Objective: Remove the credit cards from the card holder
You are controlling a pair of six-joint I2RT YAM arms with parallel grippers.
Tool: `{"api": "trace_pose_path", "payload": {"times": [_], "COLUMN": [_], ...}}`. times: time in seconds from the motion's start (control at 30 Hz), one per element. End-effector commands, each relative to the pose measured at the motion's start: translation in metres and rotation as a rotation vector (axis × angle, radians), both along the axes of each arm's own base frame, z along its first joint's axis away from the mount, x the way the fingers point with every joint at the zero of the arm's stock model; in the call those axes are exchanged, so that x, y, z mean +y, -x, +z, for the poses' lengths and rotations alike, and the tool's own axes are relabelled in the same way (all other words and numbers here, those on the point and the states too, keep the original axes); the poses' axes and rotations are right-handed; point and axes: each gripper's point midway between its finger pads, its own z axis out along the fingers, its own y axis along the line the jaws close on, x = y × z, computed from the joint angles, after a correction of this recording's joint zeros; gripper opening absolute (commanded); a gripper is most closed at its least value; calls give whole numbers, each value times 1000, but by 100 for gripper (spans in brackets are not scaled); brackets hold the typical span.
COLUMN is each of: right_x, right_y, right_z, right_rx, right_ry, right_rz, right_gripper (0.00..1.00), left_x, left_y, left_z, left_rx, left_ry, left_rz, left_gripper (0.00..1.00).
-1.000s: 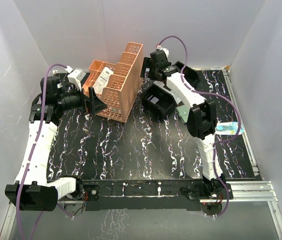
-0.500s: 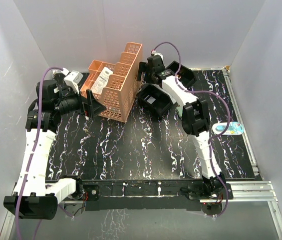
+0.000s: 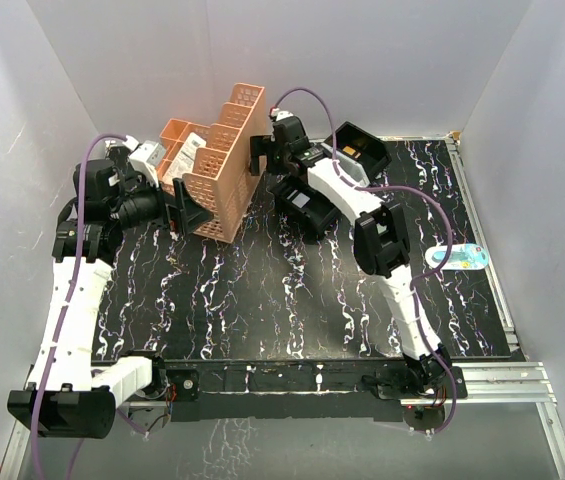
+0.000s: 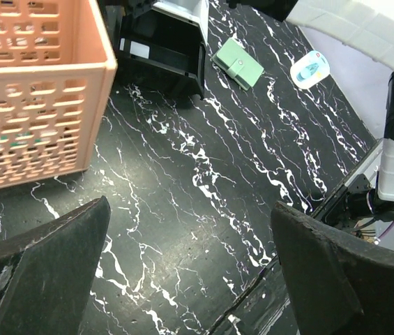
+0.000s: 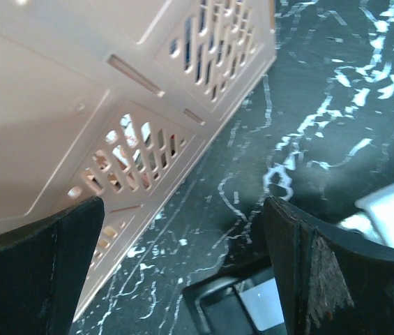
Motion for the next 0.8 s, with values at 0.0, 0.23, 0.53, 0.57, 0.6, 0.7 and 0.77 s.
{"api": "trace_pose_path", "payload": {"times": [0.0, 0.23, 0.53, 0.57, 0.6, 0.7, 0.77], "right_x": [59, 26, -99, -117, -137, -203, -233], "right_y": [9, 14, 47, 55, 65, 90, 110], "right_z": [41, 69, 147, 152, 172, 177, 176], "right_rx": [-131, -182, -306, -319, -358, -363, -349], "right_ry": [-90, -41, -86, -85, -104, -92, -101], "right_rz": [170, 23, -324, -374, -423, -608, -670], "right_gripper": [98, 98, 98, 98, 98, 98, 98], "left_x": [-10, -35, -98, -105, -112, -128, -141], "left_y": [1, -5, -40, -49, -57, -86, -110], "left_z": [12, 35, 15, 10, 7, -3, -15], "left_rx": [-21, -23, -7, 2, 2, -15, -15], "left_ry": [59, 184, 13, -5, -22, -65, -106], "left_rz": [-50, -188, -231, -229, -223, -189, -151], "left_gripper": [99, 99, 99, 99, 99, 99, 99]}}
